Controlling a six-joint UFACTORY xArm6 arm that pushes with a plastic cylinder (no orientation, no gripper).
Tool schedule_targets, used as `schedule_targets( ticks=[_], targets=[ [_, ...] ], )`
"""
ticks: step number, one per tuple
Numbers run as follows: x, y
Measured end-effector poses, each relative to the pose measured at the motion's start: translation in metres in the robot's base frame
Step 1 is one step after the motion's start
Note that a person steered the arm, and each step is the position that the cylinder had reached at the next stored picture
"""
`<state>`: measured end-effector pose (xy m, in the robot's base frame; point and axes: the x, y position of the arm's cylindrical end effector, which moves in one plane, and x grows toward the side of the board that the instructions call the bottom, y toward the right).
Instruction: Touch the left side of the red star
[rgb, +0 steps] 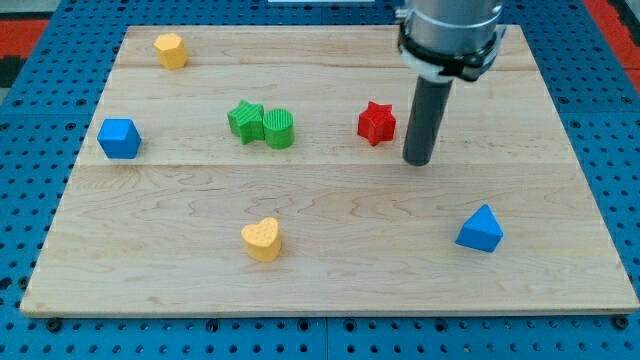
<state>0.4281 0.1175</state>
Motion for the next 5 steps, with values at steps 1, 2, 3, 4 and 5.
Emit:
schedule_targets(
  ticks=[1, 2, 3, 4, 5],
  targets=[
    [-0.014, 0.018],
    [-0.014, -0.021],
    [0.021, -0.049],
    [0.013, -0.105],
    [-0.017, -0.096]
  ],
)
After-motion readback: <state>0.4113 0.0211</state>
